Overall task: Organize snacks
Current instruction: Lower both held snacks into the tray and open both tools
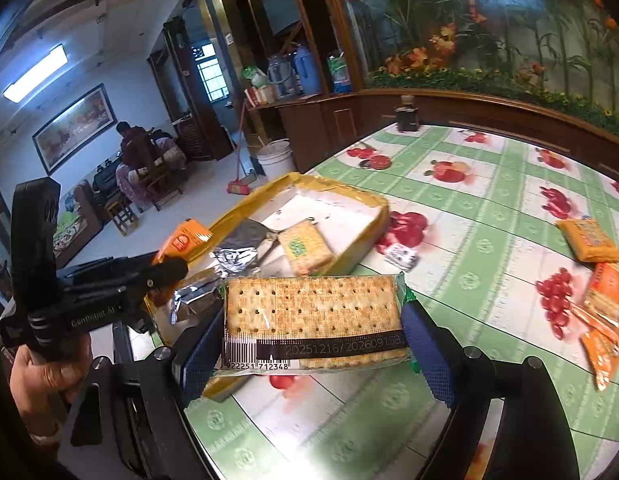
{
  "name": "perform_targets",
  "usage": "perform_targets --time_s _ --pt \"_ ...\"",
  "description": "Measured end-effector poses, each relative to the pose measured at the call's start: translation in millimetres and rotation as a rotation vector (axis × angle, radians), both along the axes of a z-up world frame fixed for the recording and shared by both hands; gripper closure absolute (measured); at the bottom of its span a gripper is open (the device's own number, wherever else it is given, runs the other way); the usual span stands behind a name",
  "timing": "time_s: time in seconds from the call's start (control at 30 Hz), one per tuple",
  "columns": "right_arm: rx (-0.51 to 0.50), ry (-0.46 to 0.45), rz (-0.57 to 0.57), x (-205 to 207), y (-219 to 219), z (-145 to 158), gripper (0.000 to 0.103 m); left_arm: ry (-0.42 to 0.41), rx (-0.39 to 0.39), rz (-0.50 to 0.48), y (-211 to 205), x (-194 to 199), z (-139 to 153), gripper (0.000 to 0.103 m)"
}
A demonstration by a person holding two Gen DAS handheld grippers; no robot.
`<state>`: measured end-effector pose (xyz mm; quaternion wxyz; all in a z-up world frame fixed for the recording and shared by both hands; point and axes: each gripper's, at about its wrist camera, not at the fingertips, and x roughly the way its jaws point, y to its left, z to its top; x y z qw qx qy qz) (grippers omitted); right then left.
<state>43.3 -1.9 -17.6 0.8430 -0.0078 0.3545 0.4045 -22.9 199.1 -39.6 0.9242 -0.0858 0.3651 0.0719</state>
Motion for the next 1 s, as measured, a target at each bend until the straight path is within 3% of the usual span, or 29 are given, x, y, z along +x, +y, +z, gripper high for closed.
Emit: perform_targets --time_s 0.37,1.0 --pt "0.007 0.011 0.044 25 61 -6 0.016 0.007 -0.021 0.03 18 1 -11 0.065" --pt "-0.036 0.002 0.039 63 111 -21 0.016 0.028 -0.041 0.051 29 14 -24 0.065"
